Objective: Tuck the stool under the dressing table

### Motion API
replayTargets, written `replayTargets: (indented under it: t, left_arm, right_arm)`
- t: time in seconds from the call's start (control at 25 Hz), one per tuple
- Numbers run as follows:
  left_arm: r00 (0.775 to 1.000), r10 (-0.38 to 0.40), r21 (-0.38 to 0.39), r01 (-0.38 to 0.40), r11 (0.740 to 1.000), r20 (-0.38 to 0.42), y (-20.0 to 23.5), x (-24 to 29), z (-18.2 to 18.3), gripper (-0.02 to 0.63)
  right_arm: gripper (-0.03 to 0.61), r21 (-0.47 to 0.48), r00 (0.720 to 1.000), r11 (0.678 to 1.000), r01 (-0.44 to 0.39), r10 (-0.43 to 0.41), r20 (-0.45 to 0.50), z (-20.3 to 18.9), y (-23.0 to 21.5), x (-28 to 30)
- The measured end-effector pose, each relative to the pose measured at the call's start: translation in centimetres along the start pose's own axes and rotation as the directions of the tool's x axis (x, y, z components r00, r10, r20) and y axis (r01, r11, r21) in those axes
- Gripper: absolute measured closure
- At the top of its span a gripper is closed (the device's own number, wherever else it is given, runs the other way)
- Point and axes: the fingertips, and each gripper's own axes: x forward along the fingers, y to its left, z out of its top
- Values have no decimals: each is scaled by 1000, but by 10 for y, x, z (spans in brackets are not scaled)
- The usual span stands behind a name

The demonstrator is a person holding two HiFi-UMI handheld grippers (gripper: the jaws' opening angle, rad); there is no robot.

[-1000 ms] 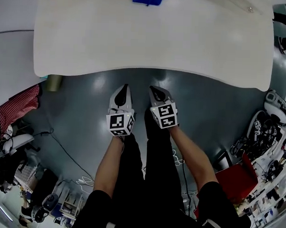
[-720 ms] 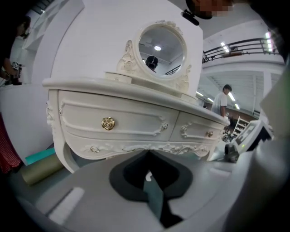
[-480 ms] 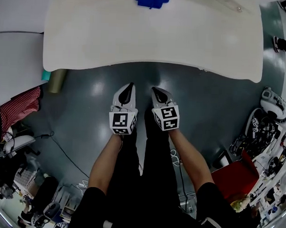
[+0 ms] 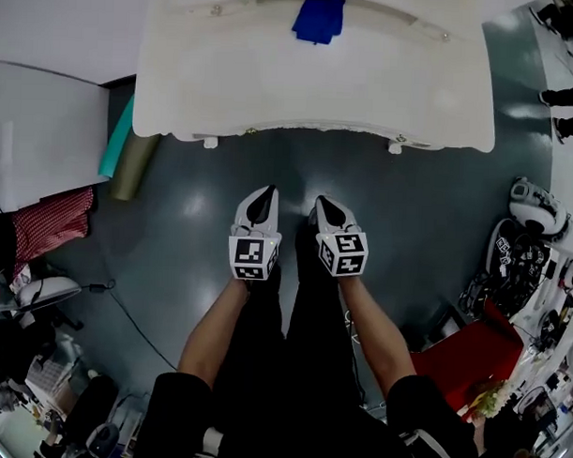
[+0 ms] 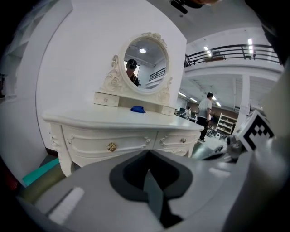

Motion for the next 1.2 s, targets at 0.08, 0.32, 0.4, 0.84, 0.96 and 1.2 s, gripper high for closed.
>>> replayTargets:
  t: [0.08,0.32,0.4,0.84,0.96,1.2]
  left_arm:
    - [1000,-6,5,6,1000,3,-2,-19,13,606]
    - [999,-3,-19,4,1000,51,-11,-69,61,606]
    - [998,-15,-13,16,1000,66,-17,-83,75,606]
    - [996,-30,-8,31,1000,86,-42,-158,120,606]
    - [996,-39,16,38,999,75,-48,-173,129,606]
    - [986,-47,35,42,998,157,-56,-204,161,606]
  right_arm:
    - [581,4,1000,1000,15,-15,11,9,9,-20]
    - [581,-12,996,1000,22,-21,83,46,41,-79]
    - [583,-15,993,1000,28,-26,115,59,52,-99]
    - [582,-25,976,998,59,-52,210,110,88,-172]
    - [582,-10,974,998,61,-58,220,114,94,-185]
    - [581,-16,956,998,59,-52,288,129,114,-222]
